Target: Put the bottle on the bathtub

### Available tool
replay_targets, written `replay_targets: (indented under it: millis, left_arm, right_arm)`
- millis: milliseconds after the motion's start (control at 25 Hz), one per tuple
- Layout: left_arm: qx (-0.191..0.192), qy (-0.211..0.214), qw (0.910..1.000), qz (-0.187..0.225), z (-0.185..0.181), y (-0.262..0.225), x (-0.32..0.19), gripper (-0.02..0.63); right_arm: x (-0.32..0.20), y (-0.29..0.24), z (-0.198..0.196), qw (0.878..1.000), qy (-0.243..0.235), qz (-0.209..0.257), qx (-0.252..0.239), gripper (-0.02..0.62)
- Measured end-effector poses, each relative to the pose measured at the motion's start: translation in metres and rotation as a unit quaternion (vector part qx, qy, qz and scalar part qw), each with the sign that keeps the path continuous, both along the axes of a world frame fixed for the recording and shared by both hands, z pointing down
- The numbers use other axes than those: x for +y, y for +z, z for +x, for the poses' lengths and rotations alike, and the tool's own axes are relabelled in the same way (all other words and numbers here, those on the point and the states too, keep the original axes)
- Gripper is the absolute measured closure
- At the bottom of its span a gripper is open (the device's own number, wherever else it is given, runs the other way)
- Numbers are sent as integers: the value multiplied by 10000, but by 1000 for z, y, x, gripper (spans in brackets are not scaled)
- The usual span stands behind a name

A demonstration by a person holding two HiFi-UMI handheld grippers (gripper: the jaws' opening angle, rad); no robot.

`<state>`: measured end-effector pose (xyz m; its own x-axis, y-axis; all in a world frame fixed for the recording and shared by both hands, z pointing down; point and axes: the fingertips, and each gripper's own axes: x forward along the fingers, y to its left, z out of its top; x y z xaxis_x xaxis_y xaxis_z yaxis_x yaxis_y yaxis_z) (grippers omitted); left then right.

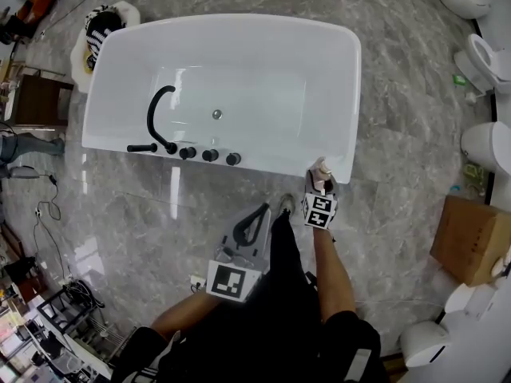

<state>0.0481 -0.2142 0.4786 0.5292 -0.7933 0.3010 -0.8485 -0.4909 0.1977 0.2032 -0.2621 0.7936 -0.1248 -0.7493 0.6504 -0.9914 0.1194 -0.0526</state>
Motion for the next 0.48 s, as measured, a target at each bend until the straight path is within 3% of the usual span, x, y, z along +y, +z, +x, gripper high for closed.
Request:
replay_targets:
  millis: [480]
  left_arm:
    - [-94,-64,9997,-220,-1,20,-2,589]
  right_arm:
    - [-14,42,5,9998,-3,-163,69,371]
